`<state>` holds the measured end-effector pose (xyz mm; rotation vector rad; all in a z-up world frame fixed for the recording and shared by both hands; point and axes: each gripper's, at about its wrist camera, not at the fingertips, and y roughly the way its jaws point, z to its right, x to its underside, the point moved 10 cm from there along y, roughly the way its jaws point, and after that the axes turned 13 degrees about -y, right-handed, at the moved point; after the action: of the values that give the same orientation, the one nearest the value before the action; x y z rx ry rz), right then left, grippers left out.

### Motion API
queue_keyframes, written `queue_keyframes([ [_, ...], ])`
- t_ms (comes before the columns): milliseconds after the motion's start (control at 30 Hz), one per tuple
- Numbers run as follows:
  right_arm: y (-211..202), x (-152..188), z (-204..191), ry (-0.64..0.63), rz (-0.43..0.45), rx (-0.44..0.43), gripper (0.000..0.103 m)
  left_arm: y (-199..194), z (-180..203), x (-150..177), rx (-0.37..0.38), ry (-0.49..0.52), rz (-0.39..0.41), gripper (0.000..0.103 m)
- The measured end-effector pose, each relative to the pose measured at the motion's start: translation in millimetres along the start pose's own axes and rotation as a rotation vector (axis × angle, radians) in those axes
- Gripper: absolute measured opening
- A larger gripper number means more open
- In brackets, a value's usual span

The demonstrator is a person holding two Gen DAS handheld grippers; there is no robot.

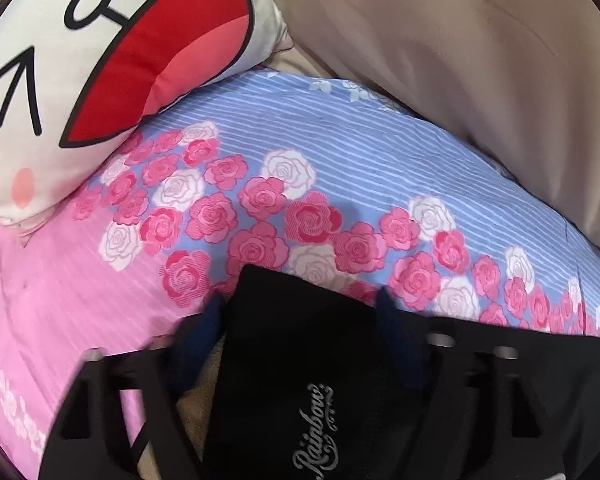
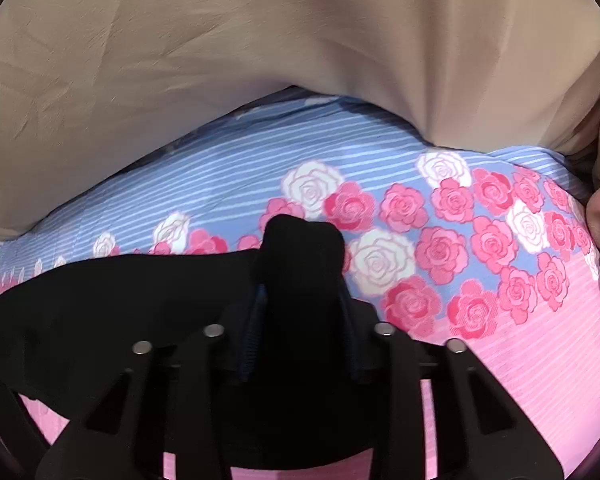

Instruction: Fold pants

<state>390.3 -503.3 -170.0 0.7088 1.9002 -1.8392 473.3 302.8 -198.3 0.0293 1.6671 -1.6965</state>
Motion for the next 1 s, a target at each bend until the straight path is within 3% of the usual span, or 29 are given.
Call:
queue_keyframes([
  [67, -4, 1, -6, 0.010, 0.013, -0.010, 0.017, -9, 7, 7, 0.038, 0.018, -0.031, 0.021],
  [100, -9, 0, -9, 0.008, 0.029, -0.003, 0.016, -19, 9, 10, 0.057, 0.017, -0.029, 0.018],
  [200, -39, -1, -17, 0.016, 0.092, -0.017, 0.014, -60, 12, 8, 0.073, 0.057, 0.060, 0.018],
  [367, -108, 2, -29, -0.030, 0.226, -0.065, 0.013, -153, 16, 20, 0.190, 0.064, 0.178, 0.018],
  [467, -152, 17, -31, -0.076, 0.298, -0.087, 0.013, -212, 8, 44, 0.261, 0.098, 0.240, 0.018],
  [600, -217, 59, -36, -0.154, 0.358, -0.100, 0.013, -275, -18, 101, 0.326, 0.151, 0.268, 0.019],
  [700, -239, 110, -28, -0.191, 0.338, -0.076, 0.013, -284, -48, 155, 0.283, 0.195, 0.234, 0.020],
  [867, -226, 206, -9, -0.198, 0.193, -0.052, 0.015, -245, -98, 239, 0.064, 0.306, 0.108, 0.026],
  [933, -212, 244, 4, -0.161, 0.105, -0.038, 0.020, -232, -117, 255, 0.001, 0.316, 0.050, 0.029],
  [1000, -212, 255, 19, -0.115, 0.115, -0.017, 0.029, -240, -130, 255, -0.021, 0.262, 0.051, 0.034],
])
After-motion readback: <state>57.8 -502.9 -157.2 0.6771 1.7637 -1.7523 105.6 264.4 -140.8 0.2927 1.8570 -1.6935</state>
